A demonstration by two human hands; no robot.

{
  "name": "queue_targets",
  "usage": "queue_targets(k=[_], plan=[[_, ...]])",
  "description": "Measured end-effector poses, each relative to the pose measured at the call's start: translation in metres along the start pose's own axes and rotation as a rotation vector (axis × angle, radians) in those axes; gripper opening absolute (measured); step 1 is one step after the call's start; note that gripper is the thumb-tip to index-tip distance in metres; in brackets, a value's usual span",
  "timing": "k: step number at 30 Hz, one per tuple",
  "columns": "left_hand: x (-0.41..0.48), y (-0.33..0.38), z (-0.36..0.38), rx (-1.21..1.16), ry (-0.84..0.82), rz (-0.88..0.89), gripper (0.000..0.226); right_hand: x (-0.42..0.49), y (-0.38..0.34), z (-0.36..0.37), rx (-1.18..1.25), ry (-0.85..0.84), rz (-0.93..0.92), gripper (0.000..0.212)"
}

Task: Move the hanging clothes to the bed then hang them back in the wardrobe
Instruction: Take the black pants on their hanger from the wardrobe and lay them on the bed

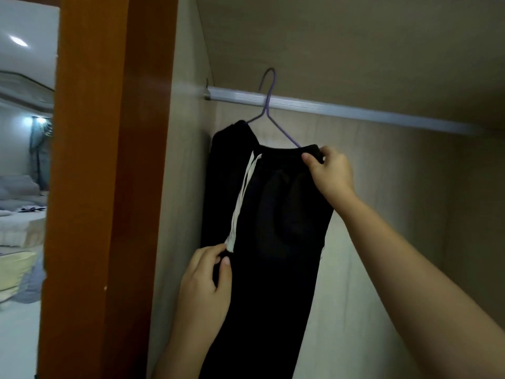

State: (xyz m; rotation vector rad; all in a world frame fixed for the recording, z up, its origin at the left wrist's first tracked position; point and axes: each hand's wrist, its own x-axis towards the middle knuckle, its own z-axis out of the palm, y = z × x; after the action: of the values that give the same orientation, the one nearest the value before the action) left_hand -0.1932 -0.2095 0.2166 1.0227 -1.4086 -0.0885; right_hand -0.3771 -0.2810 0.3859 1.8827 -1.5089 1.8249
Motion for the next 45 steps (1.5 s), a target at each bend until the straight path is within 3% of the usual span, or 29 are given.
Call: queue_targets(k=[6,11,16,20,22,24,28,32,34,37,40,45], plan=[[-0.001,-0.001,0.017,0.054,-0.028,0.089,0.032,-0.019,0.033,-0.050,-0.067,0.150,-0.087,0.026],[0.009,0.010,0.041,0.012,0.000,0.180,0.052,-0.048,0.070,-0.102,-0.267,0.209,-0.182,0.029],[0.029,0.017,0.067,0.038,0.071,0.253,0.052,-0.092,0.088,-0.158,-0.343,0.131,-0.204,0.036],[0.028,0.010,0.081,0.098,-0.009,0.212,0.052,-0.132,0.087,-0.198,-0.352,0.072,-0.222,0.004],[0.023,0.003,0.086,0.108,-0.050,0.206,0.053,-0.150,0.079,-0.212,-0.369,0.067,-0.201,0.015],[0.020,-0.006,0.091,0.130,-0.076,0.219,0.054,-0.166,0.073,-0.221,-0.375,0.043,-0.174,0.011],[0.008,-0.015,0.103,0.076,-0.283,0.181,0.046,-0.203,0.065,-0.233,-0.500,0.027,-0.111,0.058],[-0.023,-0.012,0.106,-0.117,-0.427,0.145,0.024,-0.249,0.044,-0.242,-0.678,0.017,0.072,0.047],[-0.037,-0.009,0.103,-0.235,-0.520,0.133,0.026,-0.278,0.034,-0.246,-0.731,0.060,0.205,0.030],[-0.049,0.002,0.093,-0.328,-0.635,0.148,0.029,-0.323,0.014,-0.251,-0.807,0.171,0.359,0.025],[-0.060,0.020,0.082,-0.415,-0.686,0.213,0.031,-0.366,-0.022,-0.251,-0.887,0.285,0.479,0.007],[-0.092,0.050,0.060,-0.565,-0.757,0.398,0.031,-0.433,-0.101,-0.249,-1.033,0.475,0.660,0.016]])
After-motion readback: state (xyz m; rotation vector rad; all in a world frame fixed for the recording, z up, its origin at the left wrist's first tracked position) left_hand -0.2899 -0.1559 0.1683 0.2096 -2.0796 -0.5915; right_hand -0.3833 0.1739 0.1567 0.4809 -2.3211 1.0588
